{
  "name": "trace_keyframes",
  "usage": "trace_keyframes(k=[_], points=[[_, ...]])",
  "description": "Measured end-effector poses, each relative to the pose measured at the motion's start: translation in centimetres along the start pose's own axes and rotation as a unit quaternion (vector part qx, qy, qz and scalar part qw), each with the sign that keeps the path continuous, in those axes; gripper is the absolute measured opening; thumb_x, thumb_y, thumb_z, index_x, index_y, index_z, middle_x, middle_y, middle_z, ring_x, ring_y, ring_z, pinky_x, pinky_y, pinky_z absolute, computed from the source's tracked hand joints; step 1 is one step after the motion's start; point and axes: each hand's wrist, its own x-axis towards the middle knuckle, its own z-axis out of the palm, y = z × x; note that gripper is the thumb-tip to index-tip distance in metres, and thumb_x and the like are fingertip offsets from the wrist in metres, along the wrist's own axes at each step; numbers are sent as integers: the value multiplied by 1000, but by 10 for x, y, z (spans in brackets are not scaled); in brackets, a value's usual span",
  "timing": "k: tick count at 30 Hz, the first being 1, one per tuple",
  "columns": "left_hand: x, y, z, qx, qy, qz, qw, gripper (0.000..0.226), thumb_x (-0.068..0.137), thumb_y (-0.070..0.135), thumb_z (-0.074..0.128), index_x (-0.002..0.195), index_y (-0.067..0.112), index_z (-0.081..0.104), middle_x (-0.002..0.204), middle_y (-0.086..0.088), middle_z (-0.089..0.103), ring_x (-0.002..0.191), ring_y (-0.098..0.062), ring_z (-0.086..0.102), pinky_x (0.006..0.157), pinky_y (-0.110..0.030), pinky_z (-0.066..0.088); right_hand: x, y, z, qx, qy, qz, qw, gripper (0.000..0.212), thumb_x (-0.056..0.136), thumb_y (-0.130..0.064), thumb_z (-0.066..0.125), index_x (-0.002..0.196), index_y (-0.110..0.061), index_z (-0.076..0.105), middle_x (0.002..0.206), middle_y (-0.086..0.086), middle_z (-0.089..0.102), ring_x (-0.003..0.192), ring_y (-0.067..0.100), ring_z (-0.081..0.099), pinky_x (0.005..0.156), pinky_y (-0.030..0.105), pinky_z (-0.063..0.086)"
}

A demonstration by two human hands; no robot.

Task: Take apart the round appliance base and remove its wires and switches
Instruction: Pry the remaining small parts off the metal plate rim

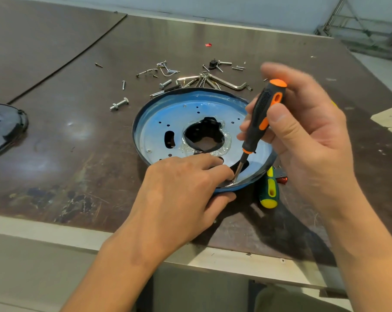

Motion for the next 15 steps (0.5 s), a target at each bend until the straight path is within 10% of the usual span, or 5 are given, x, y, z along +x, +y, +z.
trace_keyframes(k=[9,15], points=[[0,0,1,-14,3,-8,1000,30,90,58,52,107,40,68,111,19,68,89,-6,67,65,-30,55,0,-11,5,-67,51,-31,996,26,98,-21,64,123,-13,60,99,14,61,91,44,63,81,59,58],[0,1,1,-19,8,-9,1000,29,90,57,54,107,40,70,110,20,69,89,-6,68,65,-29,55,2,-18,9,-116,81,-61,988,28,90,-14,75,116,-21,66,91,-3,66,81,29,68,74,30,57]])
